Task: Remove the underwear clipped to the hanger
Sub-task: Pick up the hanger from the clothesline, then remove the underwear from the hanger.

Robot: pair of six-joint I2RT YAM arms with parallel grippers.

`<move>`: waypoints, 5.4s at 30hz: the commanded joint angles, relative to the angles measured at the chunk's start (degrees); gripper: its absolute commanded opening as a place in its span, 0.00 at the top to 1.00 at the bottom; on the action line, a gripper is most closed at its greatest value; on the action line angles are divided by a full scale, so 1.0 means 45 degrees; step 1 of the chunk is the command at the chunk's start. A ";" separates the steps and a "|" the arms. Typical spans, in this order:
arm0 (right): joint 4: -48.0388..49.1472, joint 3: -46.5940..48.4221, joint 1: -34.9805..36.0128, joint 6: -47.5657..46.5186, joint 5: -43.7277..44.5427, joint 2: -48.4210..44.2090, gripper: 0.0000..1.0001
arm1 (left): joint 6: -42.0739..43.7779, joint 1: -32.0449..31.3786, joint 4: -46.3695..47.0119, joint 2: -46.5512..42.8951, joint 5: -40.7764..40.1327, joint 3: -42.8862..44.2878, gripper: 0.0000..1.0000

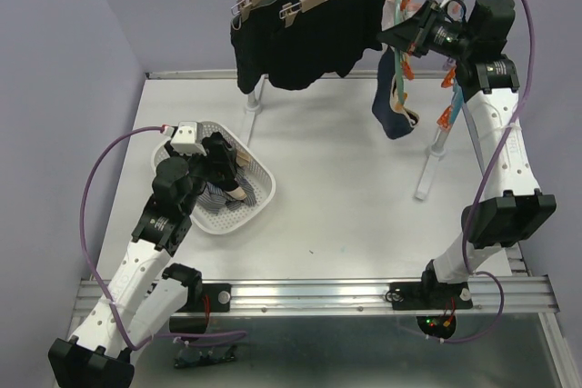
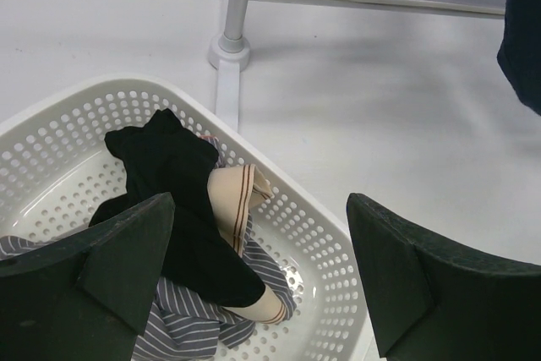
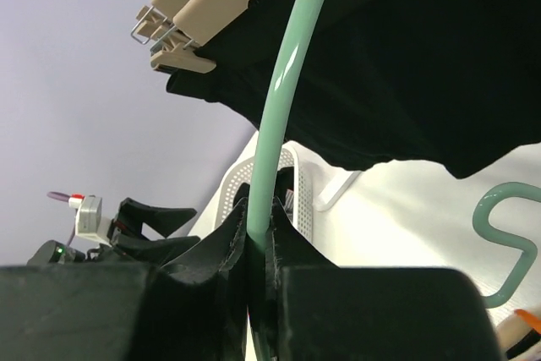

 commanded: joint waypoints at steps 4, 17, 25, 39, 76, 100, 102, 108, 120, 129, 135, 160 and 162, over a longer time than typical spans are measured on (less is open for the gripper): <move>0.1727 0.0916 0.0078 0.0228 -0.0947 -0.0647 0.99 | 0.0220 0.0024 0.0644 -0.0093 0.0178 -0.0029 0.05; 0.3132 -0.0508 -0.0195 0.1536 -0.1065 -0.2365 0.99 | 0.0220 0.0024 0.0683 -0.0093 0.0296 -0.0029 0.05; 0.4653 -0.2636 -0.0371 0.2455 -0.1611 -0.3789 0.99 | 0.0240 0.0024 0.0703 -0.0171 0.0373 -0.0029 0.05; 0.4911 -0.6172 -0.0917 0.2651 -0.2471 -0.6622 0.99 | 0.0337 0.0024 0.0918 -0.0542 0.0842 -0.0166 0.05; 0.4950 -1.3478 -0.1309 0.2143 -0.9385 -1.1721 0.99 | 0.2133 -1.0307 0.9759 0.3438 0.0999 -0.0538 0.11; 0.4891 -1.4162 -0.1289 0.1655 -1.0186 -1.2756 0.99 | 0.2861 -0.8728 1.8202 1.0491 0.6308 0.1473 0.03; 0.4892 -1.4240 -0.1309 0.1635 -1.0186 -1.2757 0.99 | 0.2604 -0.8434 1.8456 1.0999 0.7363 0.1903 0.05; 0.4892 -1.4415 -0.1309 0.1616 -1.0186 -1.2952 0.99 | 0.2252 -0.8355 1.8163 1.1839 0.7835 0.2861 0.06; 0.4872 -1.4416 -0.1309 0.1596 -1.0167 -1.3011 0.99 | 0.2252 -0.8101 1.6681 1.2914 0.9122 0.4891 0.21; 0.4833 -1.4338 -0.1309 0.1577 -1.0166 -1.3011 0.99 | 0.2329 -0.7828 1.5763 1.2817 0.9825 0.4757 0.32; 0.4853 -1.4357 -0.1309 0.1538 -1.0167 -1.3011 0.99 | 0.2719 -0.7574 1.4611 1.2680 1.0042 0.4833 0.32; 0.4853 -1.4201 -0.1309 0.1420 -1.0147 -1.2816 0.99 | 0.4185 -0.7554 1.2383 1.2309 0.8147 0.5185 0.20; 0.4852 -1.4201 -0.1309 0.1420 -1.0147 -1.2816 0.99 | 0.4088 -0.7554 1.2383 1.2329 0.8205 0.5224 0.20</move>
